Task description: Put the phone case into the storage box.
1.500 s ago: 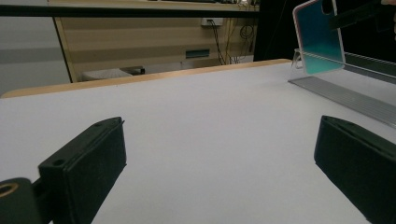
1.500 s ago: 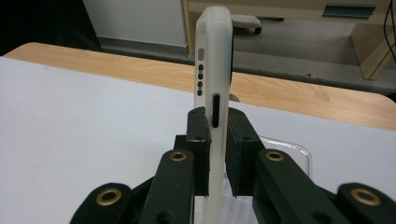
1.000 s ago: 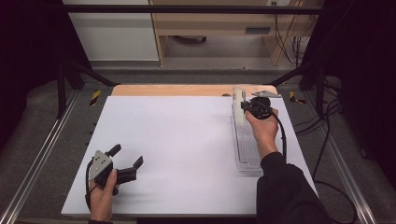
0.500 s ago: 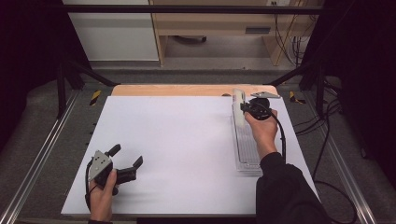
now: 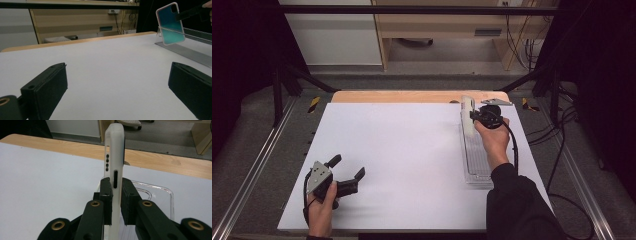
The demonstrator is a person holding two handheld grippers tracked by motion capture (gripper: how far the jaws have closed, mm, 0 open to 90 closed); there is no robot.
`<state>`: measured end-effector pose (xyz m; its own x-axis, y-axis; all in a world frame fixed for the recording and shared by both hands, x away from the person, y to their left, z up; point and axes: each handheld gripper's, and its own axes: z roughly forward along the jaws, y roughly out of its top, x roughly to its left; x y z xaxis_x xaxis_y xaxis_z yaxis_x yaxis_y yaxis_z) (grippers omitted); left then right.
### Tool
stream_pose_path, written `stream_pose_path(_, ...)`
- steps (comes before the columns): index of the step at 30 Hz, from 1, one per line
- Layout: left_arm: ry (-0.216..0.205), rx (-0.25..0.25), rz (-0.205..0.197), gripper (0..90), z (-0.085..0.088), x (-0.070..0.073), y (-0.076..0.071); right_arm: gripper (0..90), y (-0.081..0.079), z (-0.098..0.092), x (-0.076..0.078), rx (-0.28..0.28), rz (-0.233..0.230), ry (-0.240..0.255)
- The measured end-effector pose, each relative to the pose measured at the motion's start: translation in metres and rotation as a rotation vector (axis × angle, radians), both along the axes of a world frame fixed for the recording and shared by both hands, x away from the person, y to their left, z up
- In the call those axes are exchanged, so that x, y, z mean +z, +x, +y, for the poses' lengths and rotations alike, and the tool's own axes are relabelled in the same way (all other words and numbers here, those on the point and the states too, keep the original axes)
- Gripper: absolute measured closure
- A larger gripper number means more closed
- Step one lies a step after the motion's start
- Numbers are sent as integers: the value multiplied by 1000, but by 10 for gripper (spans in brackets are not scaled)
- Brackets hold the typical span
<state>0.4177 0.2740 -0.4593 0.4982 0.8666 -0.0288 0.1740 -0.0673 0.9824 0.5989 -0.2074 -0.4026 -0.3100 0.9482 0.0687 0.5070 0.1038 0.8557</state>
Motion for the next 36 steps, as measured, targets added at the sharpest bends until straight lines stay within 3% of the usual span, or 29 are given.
stream_pose_path(36,-6,4,-2,18,1,1,0,810,2,-4,-2,0,32,-15)
